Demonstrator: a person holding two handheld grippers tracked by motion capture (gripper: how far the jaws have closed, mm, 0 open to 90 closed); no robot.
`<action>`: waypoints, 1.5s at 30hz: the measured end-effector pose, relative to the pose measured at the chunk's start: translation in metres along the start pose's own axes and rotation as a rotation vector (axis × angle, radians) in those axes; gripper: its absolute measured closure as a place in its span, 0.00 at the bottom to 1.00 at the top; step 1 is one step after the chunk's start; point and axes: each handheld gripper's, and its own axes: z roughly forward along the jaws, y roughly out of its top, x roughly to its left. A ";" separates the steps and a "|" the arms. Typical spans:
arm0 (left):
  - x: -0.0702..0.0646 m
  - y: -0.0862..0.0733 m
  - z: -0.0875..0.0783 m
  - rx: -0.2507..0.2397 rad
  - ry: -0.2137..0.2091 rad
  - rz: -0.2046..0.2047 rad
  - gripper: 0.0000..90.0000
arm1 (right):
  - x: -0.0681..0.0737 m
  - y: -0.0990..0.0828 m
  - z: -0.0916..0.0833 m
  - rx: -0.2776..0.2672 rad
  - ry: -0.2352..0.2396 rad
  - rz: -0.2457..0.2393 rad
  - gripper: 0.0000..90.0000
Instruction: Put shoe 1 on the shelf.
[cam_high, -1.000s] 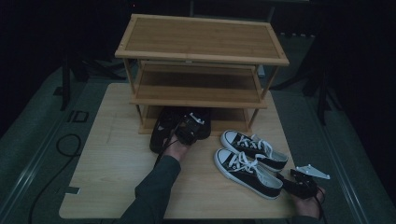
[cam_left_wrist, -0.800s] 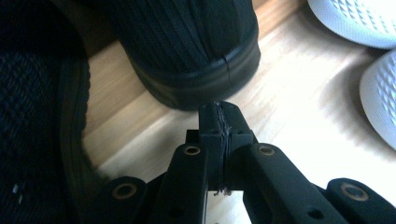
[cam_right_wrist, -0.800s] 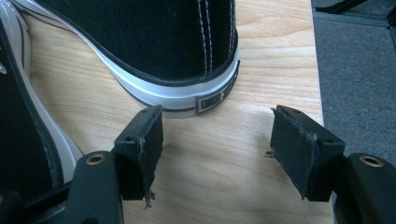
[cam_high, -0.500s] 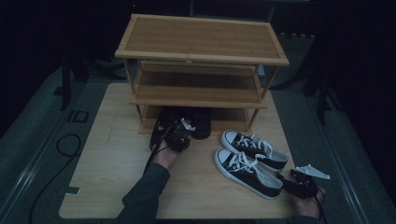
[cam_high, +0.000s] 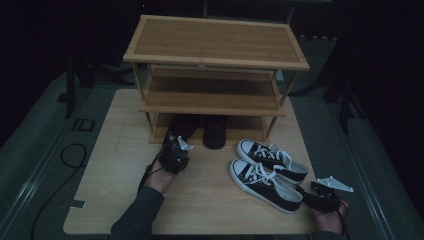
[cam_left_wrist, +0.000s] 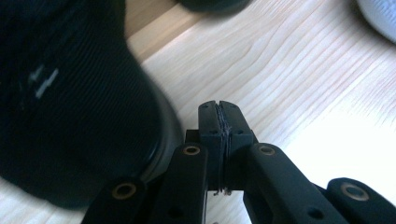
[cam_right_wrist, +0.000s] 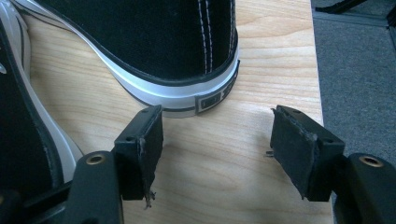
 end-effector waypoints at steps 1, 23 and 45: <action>0.002 -0.003 -0.001 0.002 0.003 -0.007 0.99 | 0.000 0.000 0.000 0.000 0.000 0.000 0.38; 0.034 -0.049 0.004 0.070 0.029 -0.117 0.98 | 0.000 0.000 0.000 0.000 0.001 0.001 0.38; 0.055 -0.020 0.021 0.056 0.053 -0.199 0.98 | 0.000 0.000 0.000 0.000 0.002 0.001 0.38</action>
